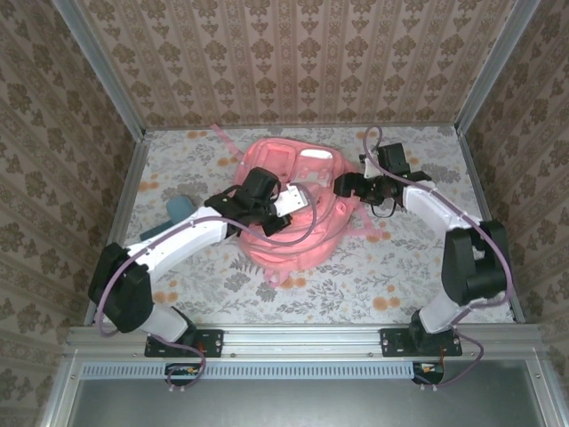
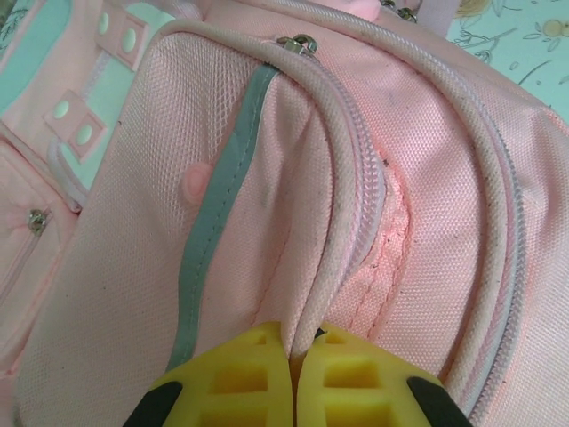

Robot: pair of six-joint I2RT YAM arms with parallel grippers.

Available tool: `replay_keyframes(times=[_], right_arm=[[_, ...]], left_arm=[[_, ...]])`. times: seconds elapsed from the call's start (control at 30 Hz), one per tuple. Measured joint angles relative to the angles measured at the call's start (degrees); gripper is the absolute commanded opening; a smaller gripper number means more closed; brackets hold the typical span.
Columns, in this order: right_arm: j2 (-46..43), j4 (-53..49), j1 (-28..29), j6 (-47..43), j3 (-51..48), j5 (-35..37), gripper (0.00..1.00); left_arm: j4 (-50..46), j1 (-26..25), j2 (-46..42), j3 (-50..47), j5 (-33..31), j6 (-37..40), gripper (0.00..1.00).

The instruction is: Pack the student bag

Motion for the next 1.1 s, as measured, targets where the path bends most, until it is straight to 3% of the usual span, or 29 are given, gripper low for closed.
replay_keyframes(times=[0.27, 0.53, 0.7, 0.9, 1.1], right_arm=[[8.2, 1.22, -0.63, -2.97, 2.67, -12.07, 0.82], [9.7, 4.11, -0.63, -3.74, 2.23, -19.71, 0.77], [8.66, 6.25, -0.63, -3.52, -0.83, -21.88, 0.74], [4.74, 6.64, -0.68, -3.32, -2.89, -22.12, 0.56], [2.05, 5.73, -0.24, -3.1, -4.11, -22.99, 0.53]], left_arm=[[-0.07, 2.43, -3.85, -3.26, 3.65, 0.87, 0.0], [-0.07, 3.3, -3.87, -3.37, 4.85, 1.05, 0.0], [-0.24, 3.34, -3.87, -3.63, 4.83, 1.07, 0.0], [-0.68, 3.74, -3.91, -3.63, 5.01, 1.11, 0.0], [-0.5, 3.78, -3.93, -3.63, 5.25, 1.29, 0.0]])
